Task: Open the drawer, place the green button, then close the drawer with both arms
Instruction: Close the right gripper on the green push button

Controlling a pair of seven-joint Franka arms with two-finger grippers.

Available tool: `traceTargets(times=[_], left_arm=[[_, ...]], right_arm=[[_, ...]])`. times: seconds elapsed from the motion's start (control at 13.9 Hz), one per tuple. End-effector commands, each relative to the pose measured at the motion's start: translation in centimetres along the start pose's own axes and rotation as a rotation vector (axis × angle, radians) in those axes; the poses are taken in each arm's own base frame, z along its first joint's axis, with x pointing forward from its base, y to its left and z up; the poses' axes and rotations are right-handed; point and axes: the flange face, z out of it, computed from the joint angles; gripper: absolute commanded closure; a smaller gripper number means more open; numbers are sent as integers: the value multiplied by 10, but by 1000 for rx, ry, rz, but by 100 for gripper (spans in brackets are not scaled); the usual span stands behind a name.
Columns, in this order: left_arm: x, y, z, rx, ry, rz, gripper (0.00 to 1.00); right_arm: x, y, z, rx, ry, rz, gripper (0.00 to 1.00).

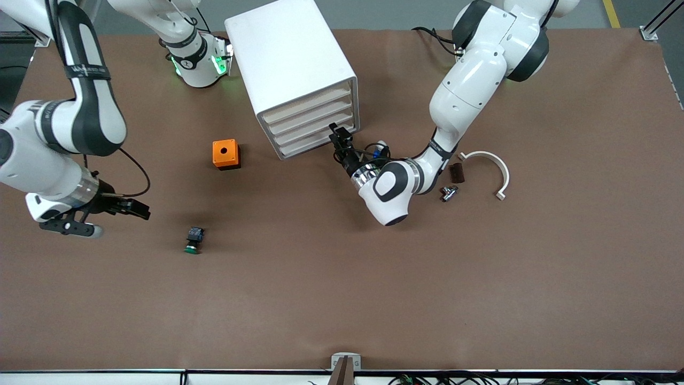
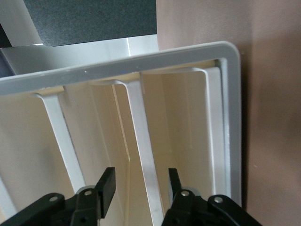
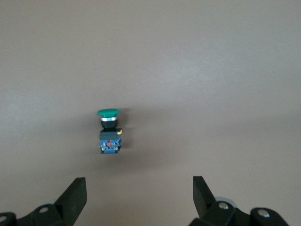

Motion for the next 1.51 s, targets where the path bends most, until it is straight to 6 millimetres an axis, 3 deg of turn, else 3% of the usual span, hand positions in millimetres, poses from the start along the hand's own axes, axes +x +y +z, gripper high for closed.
traceTargets(times=[0.0, 0.29, 0.65, 0.79, 1.08, 1.29, 1.44], left_arm=[[-4, 0, 15, 28, 11, -50, 48], [-2, 1, 32, 49, 45, -97, 58], [5, 6, 48, 76, 77, -124, 73], [5, 6, 48, 77, 77, -124, 83], [7, 9, 44, 75, 70, -148, 93], [8, 10, 37, 74, 59, -146, 93], [10, 11, 22, 71, 36, -144, 92]], right_arm=[[-2, -21, 34, -1, 26, 27, 0], [-5, -51, 85, -8, 63, 73, 0], [-7, -62, 136, -17, 89, 83, 0], [-8, -63, 147, -19, 91, 102, 0], [-16, -77, 160, -24, 75, 157, 0], [-21, -77, 170, -33, 58, 157, 0], [-21, -75, 172, -38, 56, 155, 0]])
